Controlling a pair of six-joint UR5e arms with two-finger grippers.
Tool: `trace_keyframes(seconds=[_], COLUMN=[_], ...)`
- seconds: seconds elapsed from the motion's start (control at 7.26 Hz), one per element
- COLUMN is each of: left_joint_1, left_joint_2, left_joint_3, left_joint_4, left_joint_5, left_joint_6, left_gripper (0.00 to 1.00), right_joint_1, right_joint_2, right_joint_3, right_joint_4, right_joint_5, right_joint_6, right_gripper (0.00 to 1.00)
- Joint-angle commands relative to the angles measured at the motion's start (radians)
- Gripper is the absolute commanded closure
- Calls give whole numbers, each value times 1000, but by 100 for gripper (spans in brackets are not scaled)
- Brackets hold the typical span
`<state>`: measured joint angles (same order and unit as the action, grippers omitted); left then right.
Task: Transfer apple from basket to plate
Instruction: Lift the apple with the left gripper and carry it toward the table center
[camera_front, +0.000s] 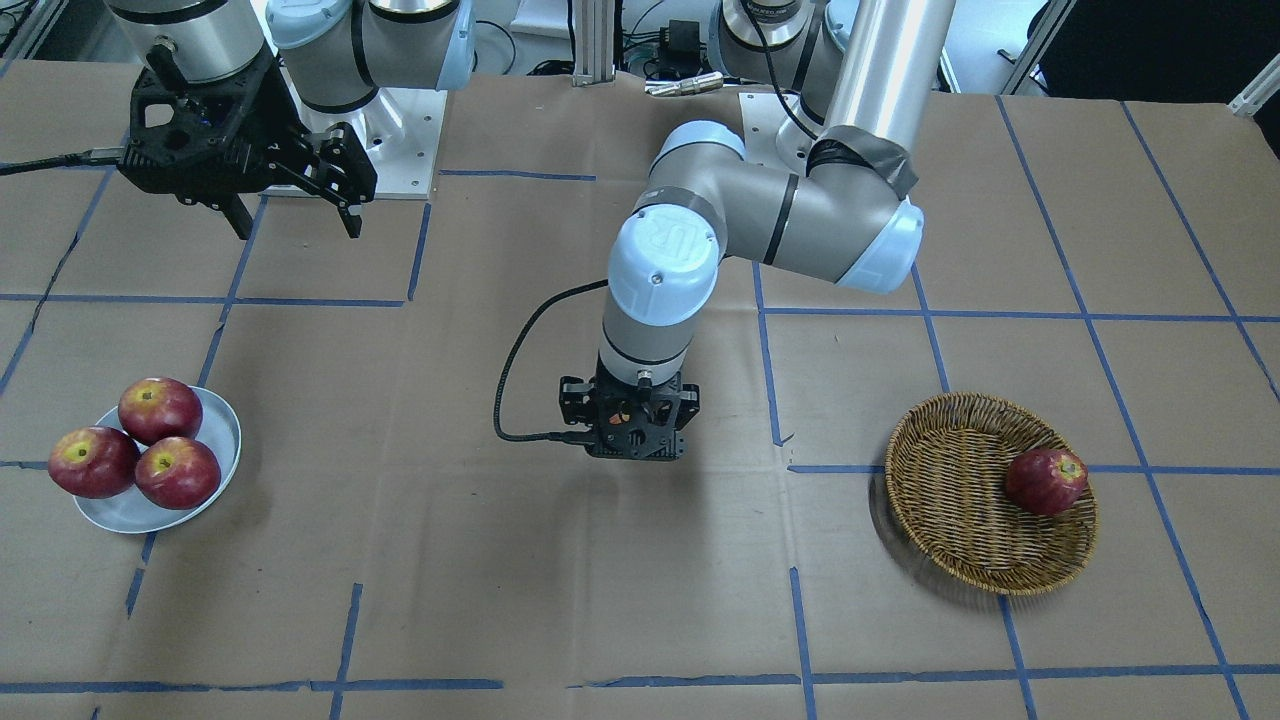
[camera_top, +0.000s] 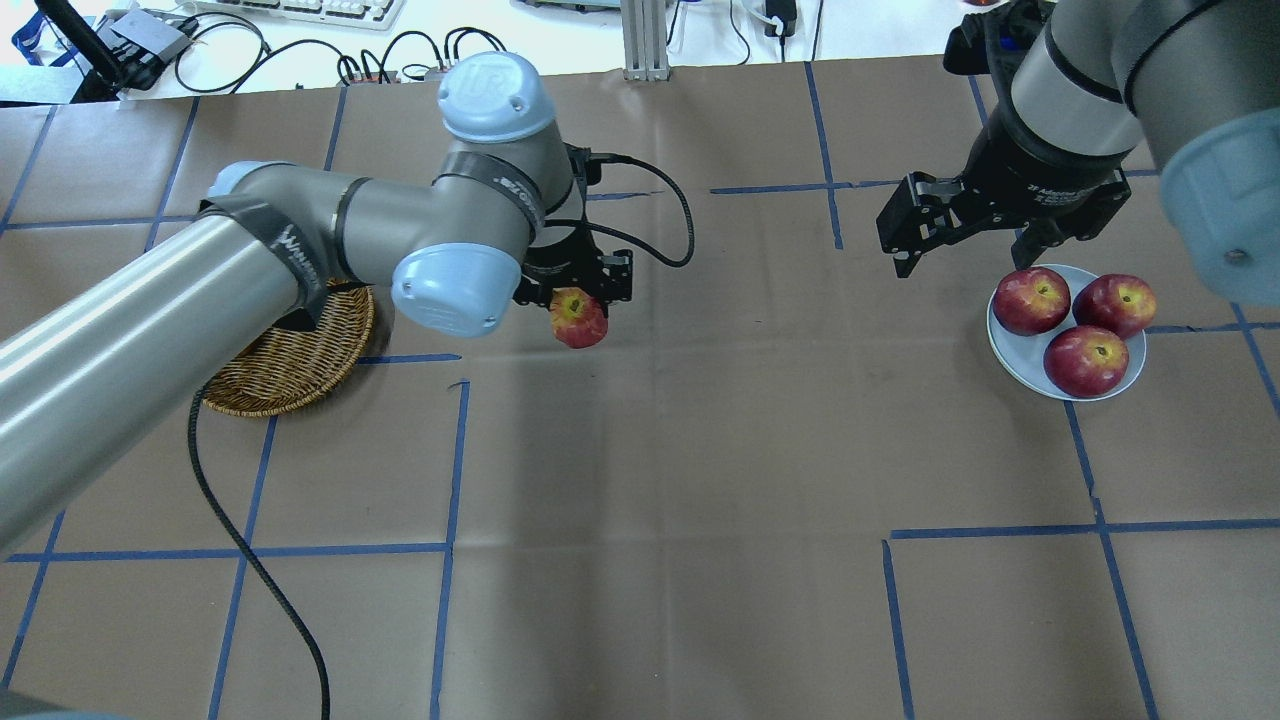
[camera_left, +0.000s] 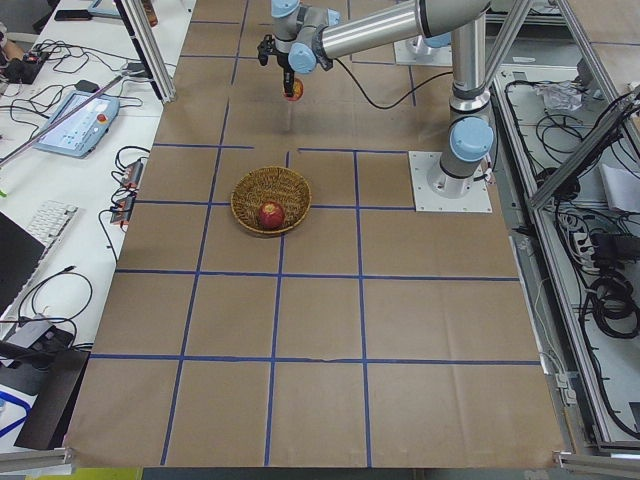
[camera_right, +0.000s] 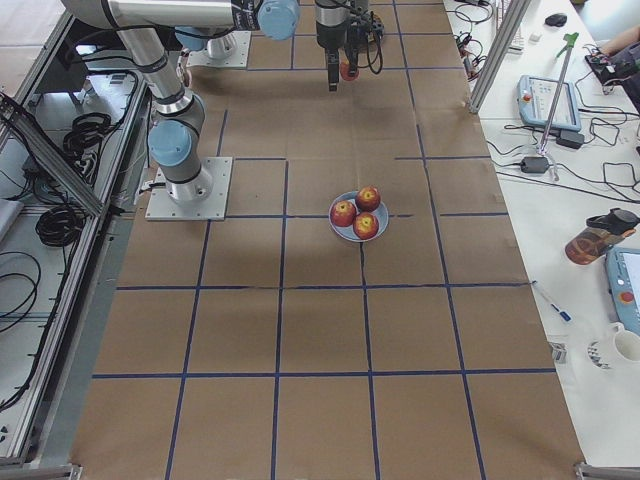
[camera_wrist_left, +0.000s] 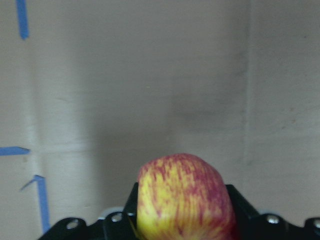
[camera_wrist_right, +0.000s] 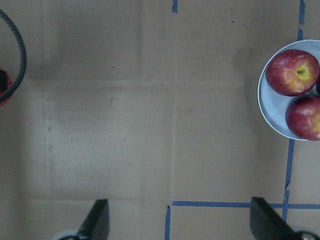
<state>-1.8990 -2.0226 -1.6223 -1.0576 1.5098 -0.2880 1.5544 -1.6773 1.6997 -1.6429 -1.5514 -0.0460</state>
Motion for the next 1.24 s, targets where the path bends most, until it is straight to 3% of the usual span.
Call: trace_keyframes(seconds=[0.0,0.41,0.69,0.96,1.1], left_joint_1=[-25,-34,-35,-35,-35], left_joint_2=[-70,-134,-136,-136,-134], left_joint_3=[35,36,38,38,36], left_joint_4=[28,100,100,100,97], left_joint_5=[0,-10,-11,-13,-13], left_joint_6=[-6,-22,-22,-22,-23], left_gripper=[97,96,87,15,5], right_joint_1=[0,0,0,0,0], right_joint_2=[1,-1,-1,1,-1], right_joint_3=[0,0,0,0,0], right_joint_4=[0,0,0,0,0], right_joint_5=[1,-1,-1,-1,-1], right_joint_6=[0,0,0,0,0], right_gripper=[0,0,0,0,0])
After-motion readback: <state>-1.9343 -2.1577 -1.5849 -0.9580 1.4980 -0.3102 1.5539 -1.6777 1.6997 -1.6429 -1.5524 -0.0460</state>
